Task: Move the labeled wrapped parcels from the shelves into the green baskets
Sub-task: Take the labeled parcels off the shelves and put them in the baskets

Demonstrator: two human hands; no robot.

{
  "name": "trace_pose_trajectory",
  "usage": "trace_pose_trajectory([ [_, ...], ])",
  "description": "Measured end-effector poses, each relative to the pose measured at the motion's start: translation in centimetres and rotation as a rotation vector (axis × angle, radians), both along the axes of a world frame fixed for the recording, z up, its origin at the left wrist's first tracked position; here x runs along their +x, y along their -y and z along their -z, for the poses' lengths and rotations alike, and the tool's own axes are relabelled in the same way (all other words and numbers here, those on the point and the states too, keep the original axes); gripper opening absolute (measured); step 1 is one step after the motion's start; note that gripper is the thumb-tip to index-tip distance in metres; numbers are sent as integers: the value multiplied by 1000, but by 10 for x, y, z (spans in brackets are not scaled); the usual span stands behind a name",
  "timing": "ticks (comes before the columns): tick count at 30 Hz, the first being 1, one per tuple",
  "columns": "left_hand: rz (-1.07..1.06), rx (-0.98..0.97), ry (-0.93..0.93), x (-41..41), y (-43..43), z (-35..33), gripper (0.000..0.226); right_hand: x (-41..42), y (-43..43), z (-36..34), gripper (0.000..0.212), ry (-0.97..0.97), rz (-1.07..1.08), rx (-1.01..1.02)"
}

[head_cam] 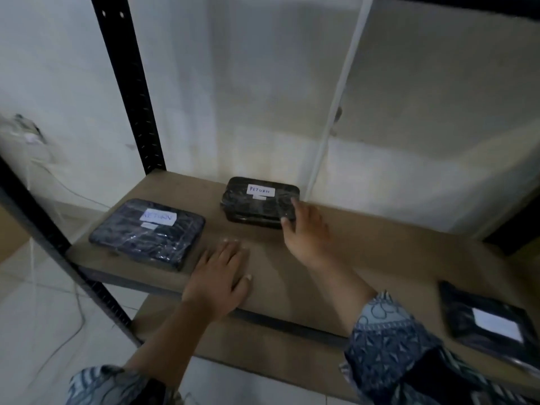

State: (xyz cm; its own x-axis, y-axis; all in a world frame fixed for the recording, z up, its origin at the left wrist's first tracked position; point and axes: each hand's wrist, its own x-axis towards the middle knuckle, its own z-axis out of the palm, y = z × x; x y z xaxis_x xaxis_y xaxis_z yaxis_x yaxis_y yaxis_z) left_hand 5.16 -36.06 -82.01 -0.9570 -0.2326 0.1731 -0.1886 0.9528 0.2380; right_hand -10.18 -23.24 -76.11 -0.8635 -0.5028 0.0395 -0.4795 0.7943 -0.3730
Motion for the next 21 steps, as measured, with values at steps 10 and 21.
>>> trace_pose_trajectory([
  [10,-8,-40,-69,3,5,14,81,-1,6,23,42,102,14,-453],
  [21,-20,-55,-65,4,2,13,86,9,-24,18,53,177,228,-731],
])
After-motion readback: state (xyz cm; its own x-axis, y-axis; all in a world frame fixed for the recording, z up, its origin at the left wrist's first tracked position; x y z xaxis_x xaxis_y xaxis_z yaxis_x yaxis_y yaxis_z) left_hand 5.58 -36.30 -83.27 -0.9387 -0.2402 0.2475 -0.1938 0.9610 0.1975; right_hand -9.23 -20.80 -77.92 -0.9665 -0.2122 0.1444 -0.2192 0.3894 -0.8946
